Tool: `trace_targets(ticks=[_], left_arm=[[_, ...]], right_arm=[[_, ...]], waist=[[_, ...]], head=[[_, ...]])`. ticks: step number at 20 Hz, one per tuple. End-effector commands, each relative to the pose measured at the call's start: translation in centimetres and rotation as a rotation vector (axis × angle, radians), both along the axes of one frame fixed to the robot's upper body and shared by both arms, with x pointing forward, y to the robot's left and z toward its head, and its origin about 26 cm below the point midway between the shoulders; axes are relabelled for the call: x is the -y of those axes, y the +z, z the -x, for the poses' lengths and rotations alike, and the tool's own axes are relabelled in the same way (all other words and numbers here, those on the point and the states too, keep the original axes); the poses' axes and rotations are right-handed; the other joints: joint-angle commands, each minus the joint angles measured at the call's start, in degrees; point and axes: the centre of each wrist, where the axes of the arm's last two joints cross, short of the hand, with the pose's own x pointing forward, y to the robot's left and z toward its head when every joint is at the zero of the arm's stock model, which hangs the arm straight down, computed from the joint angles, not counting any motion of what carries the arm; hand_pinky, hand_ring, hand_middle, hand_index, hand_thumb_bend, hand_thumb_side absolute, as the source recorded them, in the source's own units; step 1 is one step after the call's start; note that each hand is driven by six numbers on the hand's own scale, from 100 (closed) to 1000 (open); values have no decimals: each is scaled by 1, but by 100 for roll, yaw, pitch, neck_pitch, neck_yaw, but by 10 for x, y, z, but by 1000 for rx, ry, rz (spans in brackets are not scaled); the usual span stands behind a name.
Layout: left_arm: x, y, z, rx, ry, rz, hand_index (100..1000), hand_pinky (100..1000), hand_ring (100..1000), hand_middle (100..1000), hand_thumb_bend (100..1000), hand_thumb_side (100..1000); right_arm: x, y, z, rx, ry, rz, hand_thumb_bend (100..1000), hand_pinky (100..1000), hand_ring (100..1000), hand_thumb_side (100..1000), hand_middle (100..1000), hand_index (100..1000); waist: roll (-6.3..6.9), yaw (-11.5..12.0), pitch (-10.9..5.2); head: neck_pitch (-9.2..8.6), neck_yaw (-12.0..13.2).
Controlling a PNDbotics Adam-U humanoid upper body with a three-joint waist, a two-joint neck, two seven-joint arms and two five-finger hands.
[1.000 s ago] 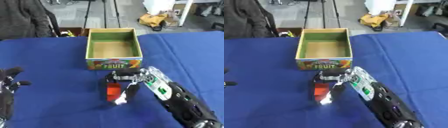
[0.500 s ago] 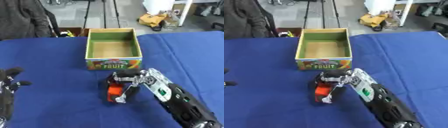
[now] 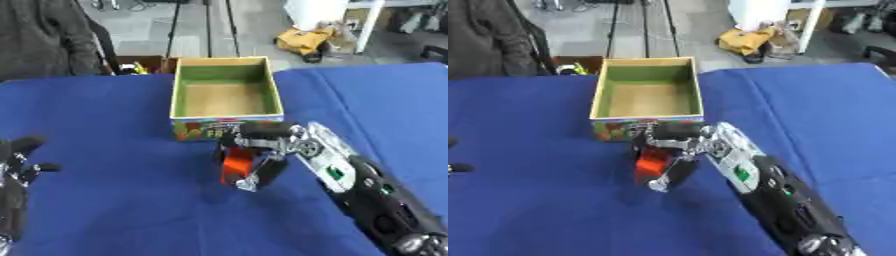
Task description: Pick up objects on the table and place them in the box.
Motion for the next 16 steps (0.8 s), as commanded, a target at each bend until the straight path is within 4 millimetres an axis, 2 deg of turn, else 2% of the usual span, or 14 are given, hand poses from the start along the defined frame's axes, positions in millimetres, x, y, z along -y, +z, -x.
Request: trace_targets(ticks=[1,5,9,12,16], left_arm=[[-2,9,-1,32,-1,-17,733,557,900,678,711,805],[3,14,-4,44,-24,-20,733,557,900,677,712,805],[14,20,-7,61,-70,-21,733,557,900,677,713,804],[24,27,-10,80,-110,-22,732,557,900,677,714,804],[34,34,-13,97,-155,-23,732,556,900,677,715,804]], right_arm=[[28,45,2,133,-70,-14,136,186,420,195,641,788],[64,84,-3,246,-232,-64,151,190,406,150,645,791],[95,107,-10,313,-399,-133,138,206,412,135,650,794],[109,106,-18,336,-473,-144,132,211,415,138,652,796],[116,86,-29,340,-501,-110,137,264,449,164,670,808]], waist=[[-12,24,-90],[-23,239,-21],[-59,669,78],[-104,1041,167],[-131,1443,272]], head=[[-112,14],[-258,-74],[-449,-330],[-586,-602],[-707,-939]])
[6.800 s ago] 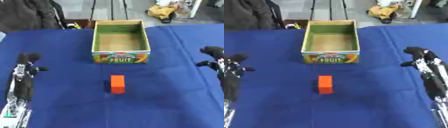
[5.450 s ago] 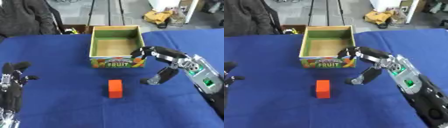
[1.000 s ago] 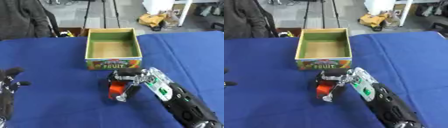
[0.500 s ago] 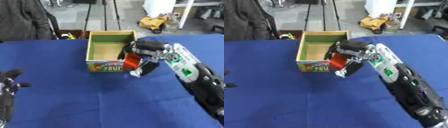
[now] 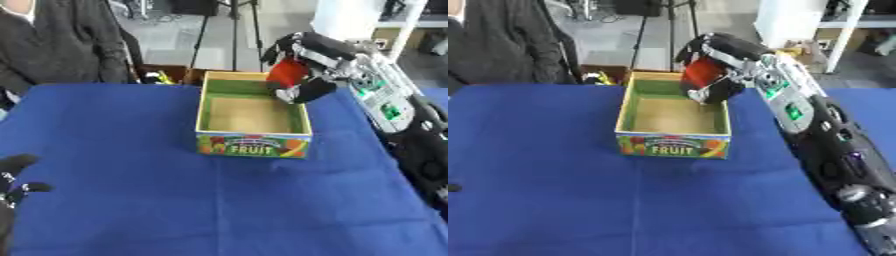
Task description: Pick up objects on the table and place them in the box.
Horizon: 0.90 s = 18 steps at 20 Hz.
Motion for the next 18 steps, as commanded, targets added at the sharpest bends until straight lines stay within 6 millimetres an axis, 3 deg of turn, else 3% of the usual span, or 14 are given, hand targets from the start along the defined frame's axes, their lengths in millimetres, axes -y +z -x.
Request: trace_targets(ticks=[1,7,10,11,12,14,17,18], left_arm=[[8,14,-1,46,-41,-5,732,556,901,677,716,804],[11,16,-2,46,-58,1,732,554,901,676,717,803],[11,15,-2,43,-63,3,731,554,902,676,716,803],[11,15,-2,43,-64,3,731,554,902,676,717,803],[12,15,-2,43,-65,3,731,553,902,675,717,803],[11,15,-2,43,-65,3,731,553,902,675,718,803],[12,14,-1,41,-65,3,731,553,902,675,718,803],[11,14,-1,40,-65,3,731,553,902,675,718,803]], right_arm=[[11,0,-5,35,-37,42,133,281,461,170,678,811],[16,-51,-21,-23,-71,91,143,373,545,243,724,819],[21,-67,-25,-64,-89,132,199,567,809,331,794,833],[22,-71,-26,-73,-89,145,203,586,826,336,799,835],[22,-74,-26,-85,-87,156,243,728,940,376,847,852],[23,-76,-27,-102,-79,169,284,842,1000,415,894,875],[23,-74,-26,-99,-70,162,297,868,1000,423,912,880],[22,-71,-26,-88,-66,153,263,864,1000,453,909,878]], waist=[[23,96,-50],[92,234,48],[105,199,76],[108,188,81],[111,174,83],[115,148,82],[122,103,71],[126,83,65]], head=[[-145,-243],[-209,-476],[-191,-508],[-188,-508],[-183,-507],[-179,-505],[-174,-505],[-172,-500]])
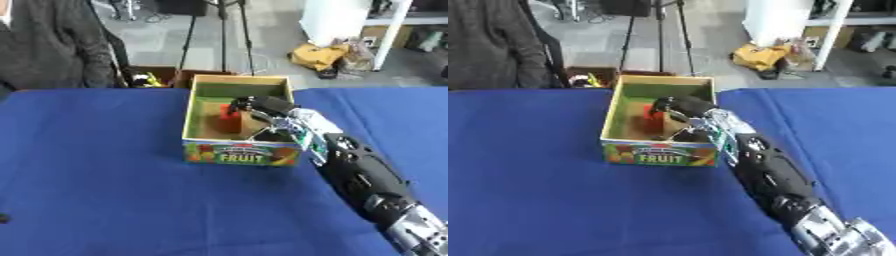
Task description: Pick up objects on the table and place them in the box.
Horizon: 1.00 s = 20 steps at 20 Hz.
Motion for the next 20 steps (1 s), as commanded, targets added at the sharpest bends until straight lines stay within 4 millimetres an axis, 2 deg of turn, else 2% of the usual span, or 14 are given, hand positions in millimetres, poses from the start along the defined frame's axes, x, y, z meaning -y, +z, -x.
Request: trace_targets(ticks=[1,5,6,9,11,13,15,20], left_arm=[[0,9,0,30,-9,-4,731,553,902,675,718,803],[-4,4,1,15,6,-5,730,553,902,675,718,803],[-6,2,2,9,12,-5,730,553,902,674,717,803],[-12,-5,5,-9,38,-3,730,553,902,674,717,803],[-17,-9,6,-19,61,-3,730,553,902,674,717,803],[-23,-11,7,-20,90,1,730,554,902,674,716,802],[-28,-11,7,-18,117,7,730,554,903,674,715,802],[-34,-10,8,-12,151,11,729,554,905,673,713,802]], right_arm=[[1,18,1,58,11,-17,286,861,1000,411,900,876],[-13,49,9,207,90,-96,216,813,932,395,858,851],[-19,61,14,253,121,-122,161,799,922,400,854,841],[-38,93,36,371,217,-271,100,735,905,403,825,820],[-48,104,53,401,273,-429,100,683,892,417,794,804],[-56,101,70,371,318,-630,100,647,900,450,770,792],[-62,89,89,280,355,-852,100,624,906,505,753,787],[-64,52,131,57,385,-1287,100,593,901,609,736,771]], waist=[[33,-51,-115],[62,-325,-207],[70,-422,-240],[97,-769,-347],[120,-1042,-402],[129,-1314,-430],[139,-1548,-428],[150,-1913,-396]], head=[[-43,7],[30,120],[62,179],[173,433],[239,652],[300,865],[329,1073],[362,1471]])
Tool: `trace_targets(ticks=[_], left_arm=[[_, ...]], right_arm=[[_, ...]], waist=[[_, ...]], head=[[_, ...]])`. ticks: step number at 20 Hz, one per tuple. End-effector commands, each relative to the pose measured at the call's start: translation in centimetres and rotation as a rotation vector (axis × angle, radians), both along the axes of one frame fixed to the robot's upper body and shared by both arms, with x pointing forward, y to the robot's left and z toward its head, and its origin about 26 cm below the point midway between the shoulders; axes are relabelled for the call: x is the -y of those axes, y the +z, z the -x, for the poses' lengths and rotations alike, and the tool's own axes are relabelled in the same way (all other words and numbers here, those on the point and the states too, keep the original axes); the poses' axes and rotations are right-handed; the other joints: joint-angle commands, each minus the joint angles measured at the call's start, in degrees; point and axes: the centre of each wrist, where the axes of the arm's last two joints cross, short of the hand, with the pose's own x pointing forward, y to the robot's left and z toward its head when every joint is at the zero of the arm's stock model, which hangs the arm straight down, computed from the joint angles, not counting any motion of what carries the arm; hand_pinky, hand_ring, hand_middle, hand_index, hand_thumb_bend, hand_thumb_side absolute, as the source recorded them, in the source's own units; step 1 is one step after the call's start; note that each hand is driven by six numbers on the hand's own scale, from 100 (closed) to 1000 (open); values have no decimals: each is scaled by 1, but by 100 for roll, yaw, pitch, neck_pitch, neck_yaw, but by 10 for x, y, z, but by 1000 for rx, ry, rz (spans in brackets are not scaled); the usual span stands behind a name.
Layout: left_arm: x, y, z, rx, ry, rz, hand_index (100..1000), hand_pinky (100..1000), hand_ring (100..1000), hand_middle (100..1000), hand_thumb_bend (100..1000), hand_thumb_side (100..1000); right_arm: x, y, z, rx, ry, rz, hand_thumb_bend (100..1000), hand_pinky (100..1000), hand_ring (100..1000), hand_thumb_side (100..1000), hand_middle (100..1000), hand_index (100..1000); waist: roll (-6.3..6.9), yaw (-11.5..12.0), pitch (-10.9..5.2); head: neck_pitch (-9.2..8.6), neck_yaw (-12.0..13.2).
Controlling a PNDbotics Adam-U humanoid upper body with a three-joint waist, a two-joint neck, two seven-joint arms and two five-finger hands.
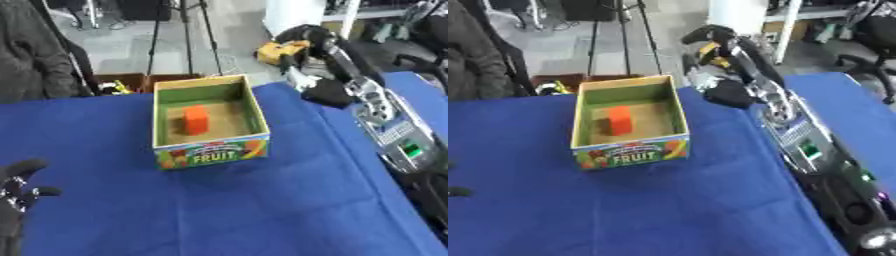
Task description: Pick up objects on the table and place them in the box.
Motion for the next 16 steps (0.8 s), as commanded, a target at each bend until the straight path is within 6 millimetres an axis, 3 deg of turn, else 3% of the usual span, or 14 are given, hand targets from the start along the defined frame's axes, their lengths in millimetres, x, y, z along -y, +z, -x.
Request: trace_targets(ticks=[1,9,16], left_arm=[[-10,9,-1,29,30,-20,729,554,905,673,712,802],[-14,8,0,27,48,-22,728,553,906,673,711,802],[-15,5,1,17,55,-18,728,553,908,674,710,804]], right_arm=[[-3,3,22,-46,83,-183,100,591,901,620,734,770],[7,-44,41,-201,28,-332,100,585,906,663,729,761],[10,-63,44,-242,-35,-421,100,581,896,671,717,750]], waist=[[-15,-74,-61],[-12,-213,-16],[19,-269,-26]], head=[[56,225],[91,337],[274,465]])
